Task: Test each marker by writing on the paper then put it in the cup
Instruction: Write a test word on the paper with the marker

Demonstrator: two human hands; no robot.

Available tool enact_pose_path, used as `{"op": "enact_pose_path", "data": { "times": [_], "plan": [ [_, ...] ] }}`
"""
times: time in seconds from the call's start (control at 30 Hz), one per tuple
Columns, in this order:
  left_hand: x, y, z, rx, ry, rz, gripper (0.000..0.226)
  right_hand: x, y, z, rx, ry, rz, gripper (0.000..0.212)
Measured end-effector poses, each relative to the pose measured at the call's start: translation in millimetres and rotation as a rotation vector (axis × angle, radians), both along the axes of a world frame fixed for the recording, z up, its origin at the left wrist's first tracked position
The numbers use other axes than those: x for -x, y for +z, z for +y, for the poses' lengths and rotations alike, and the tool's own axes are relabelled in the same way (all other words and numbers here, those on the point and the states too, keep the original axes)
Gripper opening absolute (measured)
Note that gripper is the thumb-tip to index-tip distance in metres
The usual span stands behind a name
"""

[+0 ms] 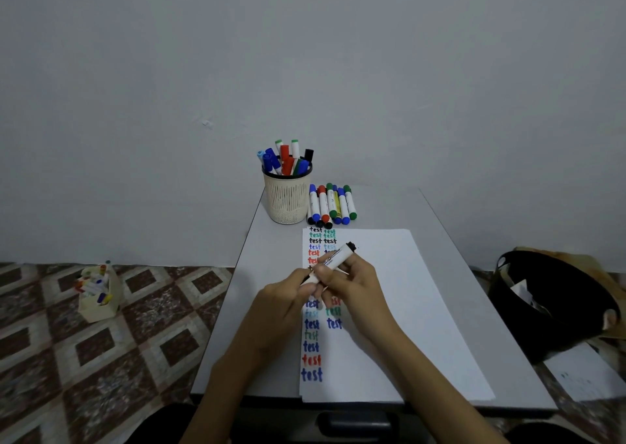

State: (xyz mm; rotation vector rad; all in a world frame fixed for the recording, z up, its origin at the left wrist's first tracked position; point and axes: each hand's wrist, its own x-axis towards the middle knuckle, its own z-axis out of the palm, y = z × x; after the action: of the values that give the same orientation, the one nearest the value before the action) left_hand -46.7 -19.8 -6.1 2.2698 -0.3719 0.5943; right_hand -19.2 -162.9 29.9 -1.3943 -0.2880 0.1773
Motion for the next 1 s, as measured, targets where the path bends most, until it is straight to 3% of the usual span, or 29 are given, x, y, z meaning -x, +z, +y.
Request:
{"op": "enact_pose_path", "data": {
  "times": [0.43, 0.57, 0.67, 0.83, 1.0],
  "plan": [
    [1, 1, 4, 0.146, -0.103, -0.003, 0.042, -1, 6, -7, -0.039, 0.034, 0.023, 0.024],
    [5, 4, 3, 0.133, -0.052, 0.002, 0.039, 0, 11, -11, -0.036, -0.004, -0.054, 0.02],
    [5, 3, 3, 0.155, 0.058, 0.062, 0.027, -2, 10, -19, -0.185, -0.12, -0.036, 0.014],
    [-5, -13, 5, -0.184, 0.109, -0.03, 0.033, -1, -5, -36, -0.298, -0.194, 0.09, 0.008],
    [-6, -13, 7, -0.137, 0.107, -0.009, 0.036, 12, -10, -39, -0.173, -0.077, 0.106, 0.013]
  ]
}}
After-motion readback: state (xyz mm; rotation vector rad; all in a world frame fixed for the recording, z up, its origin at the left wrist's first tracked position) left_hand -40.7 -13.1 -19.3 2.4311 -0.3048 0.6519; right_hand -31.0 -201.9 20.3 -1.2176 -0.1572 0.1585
